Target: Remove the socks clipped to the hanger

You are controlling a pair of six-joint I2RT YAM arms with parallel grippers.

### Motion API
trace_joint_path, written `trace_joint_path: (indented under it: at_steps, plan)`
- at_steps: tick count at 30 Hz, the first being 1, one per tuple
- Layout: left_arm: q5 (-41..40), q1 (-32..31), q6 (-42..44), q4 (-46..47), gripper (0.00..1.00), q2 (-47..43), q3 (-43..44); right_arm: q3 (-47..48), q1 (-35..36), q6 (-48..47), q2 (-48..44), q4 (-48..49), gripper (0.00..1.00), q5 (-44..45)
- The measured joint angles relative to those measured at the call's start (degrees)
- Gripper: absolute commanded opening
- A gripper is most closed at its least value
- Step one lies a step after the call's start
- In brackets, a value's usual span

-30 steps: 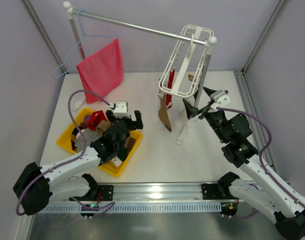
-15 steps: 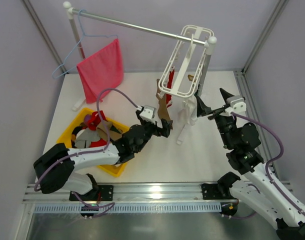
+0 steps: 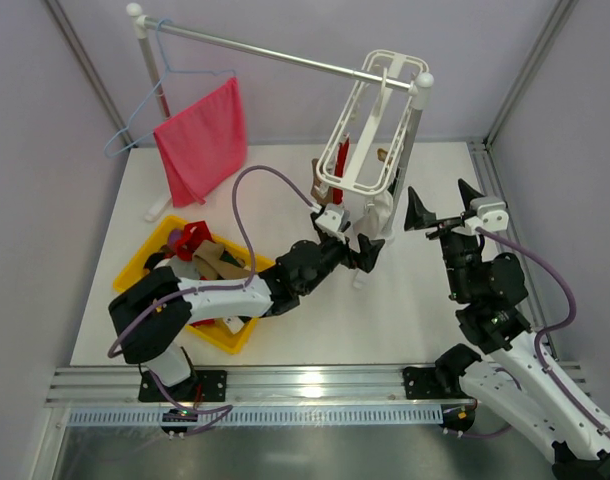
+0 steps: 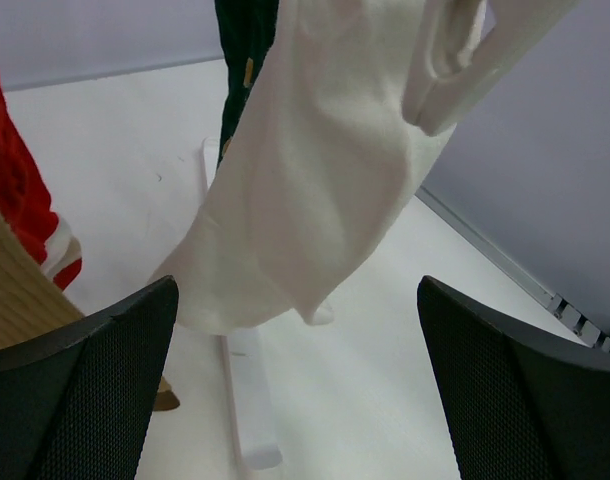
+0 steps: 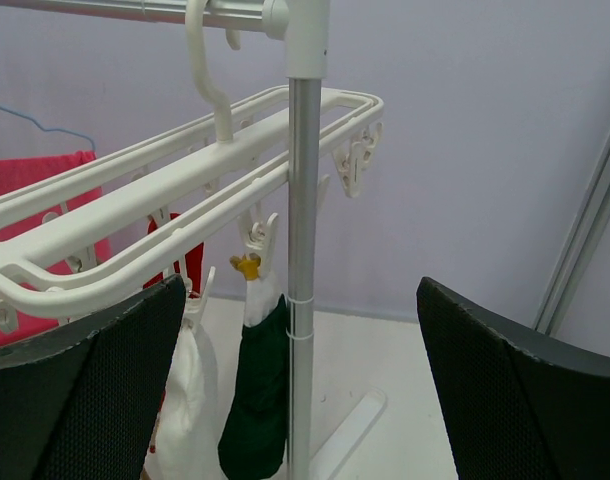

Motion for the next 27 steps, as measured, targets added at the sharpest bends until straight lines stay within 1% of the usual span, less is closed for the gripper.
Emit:
trace_joint_path:
  at_steps: [9, 10, 11, 12, 14, 15, 17, 18, 20, 27]
  plan:
    - [-0.4, -0.2, -1.1, -0.2, 1.0, 4.9, 5.4, -0.9, -0.2, 0.0, -1.4, 0.0, 0.97, 0.7]
    - [-0.7, -0.2, -1.2, -0.2, 0.97, 5.4, 5.7, -0.9, -0.3, 0.0, -1.4, 0.0, 0.97, 0.7]
    - [-0.8, -0.2, -1.2, -0.2, 0.91, 5.9, 6.1, -0.9, -0.3, 0.0, -1.4, 0.0, 0.97, 0.7]
    - [-0.9, -0.2, -1.2, -0.2, 0.77, 6.3, 6.4, -1.0, -0.3, 0.0, -1.3, 0.0, 0.97, 0.7]
    - [-1.1, -0.2, -1.3, -0.5, 0.64, 7.2, 7.1, -1.0, -0.3, 0.0, -1.2, 0.1, 0.97, 0.8]
    - [-1.1, -0.2, -1.3, -0.6, 0.48, 7.5, 7.3, -1.0, -0.3, 0.2, -0.8, 0.3, 0.97, 0.8]
    - [-1.3, -0.2, -1.1, -0.8, 0.33, 8.1, 7.8, -1.0, -0.4, 0.5, 0.2, 0.8, 0.97, 0.7]
    - [-1.4, -0.2, -1.0, -0.9, 0.16, 8.3, 7.9, -1.0, -0.5, 0.7, 0.8, 0.9, 0.97, 0.7]
    - [-1.7, -0.2, -0.9, -1.0, 0.01, 8.3, 7.9, -1.0, -0.6, 1.1, 2.1, 1.0, 0.97, 0.5]
    - [-1.9, -0.3, -0.7, -0.5, 0.0, 8.3, 7.8, -1.0, -0.7, 2.6, 6.2, 1.0, 0.96, -1.5]
